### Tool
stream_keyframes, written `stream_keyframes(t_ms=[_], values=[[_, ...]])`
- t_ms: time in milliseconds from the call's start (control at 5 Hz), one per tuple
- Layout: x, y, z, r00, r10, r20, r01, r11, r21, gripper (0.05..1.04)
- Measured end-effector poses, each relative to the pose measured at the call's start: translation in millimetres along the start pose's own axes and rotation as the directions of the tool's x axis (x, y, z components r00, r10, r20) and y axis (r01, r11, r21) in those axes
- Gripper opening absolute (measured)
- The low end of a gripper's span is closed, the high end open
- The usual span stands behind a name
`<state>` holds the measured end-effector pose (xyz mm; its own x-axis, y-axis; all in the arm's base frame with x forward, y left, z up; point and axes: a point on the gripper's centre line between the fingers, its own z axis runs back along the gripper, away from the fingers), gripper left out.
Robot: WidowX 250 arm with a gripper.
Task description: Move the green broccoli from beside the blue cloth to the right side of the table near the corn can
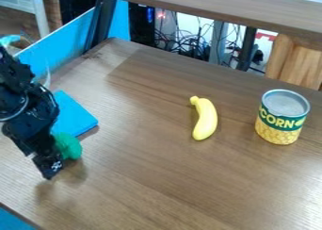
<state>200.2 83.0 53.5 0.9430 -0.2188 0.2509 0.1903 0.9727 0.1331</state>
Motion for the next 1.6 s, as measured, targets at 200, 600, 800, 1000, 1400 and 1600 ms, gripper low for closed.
stream_keyframes(t_ms=[200, 600, 800, 1000, 1400, 1600], values=[[8.6, -3.4, -9.2, 1.000, -0.009, 0.023, 0.009, 1.000, 0.012, 1.000], [18.5, -9.7, -27.8, 1.000, -0.006, -0.011, 0.006, 1.000, -0.001, 1.000], [30.4, -12.0, -31.2, 1.000, -0.014, -0.010, 0.014, 1.000, 0.000, 0.924], [34.9, -16.9, -31.9, 1.000, -0.006, 0.003, 0.006, 1.000, -0.001, 0.641], [34.1, -19.9, -31.9, 1.000, -0.003, 0.008, 0.003, 1.000, 0.000, 0.336], [35.0, -24.5, -22.2, 1.000, -0.018, 0.020, 0.019, 0.999, -0.029, 0.336]])
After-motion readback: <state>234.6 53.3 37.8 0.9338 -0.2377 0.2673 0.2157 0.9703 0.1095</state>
